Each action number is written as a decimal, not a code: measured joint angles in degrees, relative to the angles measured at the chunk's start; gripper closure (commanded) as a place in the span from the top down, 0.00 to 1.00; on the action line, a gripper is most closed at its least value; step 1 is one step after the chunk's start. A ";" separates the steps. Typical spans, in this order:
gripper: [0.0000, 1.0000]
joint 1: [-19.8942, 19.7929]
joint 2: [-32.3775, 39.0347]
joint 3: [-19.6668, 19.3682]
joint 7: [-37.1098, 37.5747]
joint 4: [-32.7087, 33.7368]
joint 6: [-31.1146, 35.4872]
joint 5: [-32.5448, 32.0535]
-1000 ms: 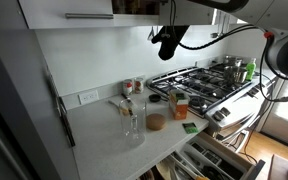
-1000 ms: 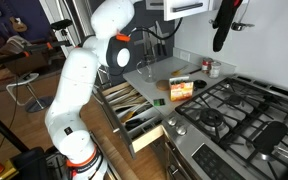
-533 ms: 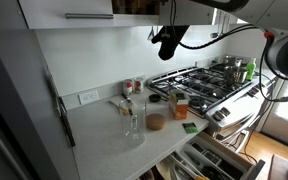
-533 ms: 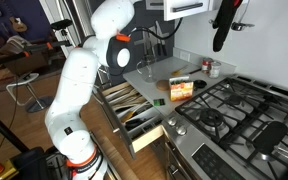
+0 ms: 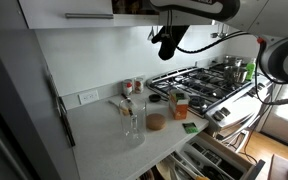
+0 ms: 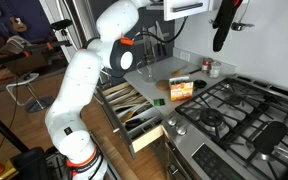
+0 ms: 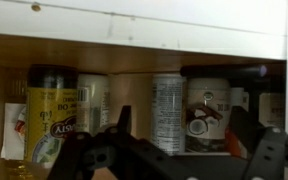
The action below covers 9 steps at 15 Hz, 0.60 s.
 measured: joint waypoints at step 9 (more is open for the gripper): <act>1.00 0.01 1.28 0.14 -5.76 -0.01 0.42 -0.01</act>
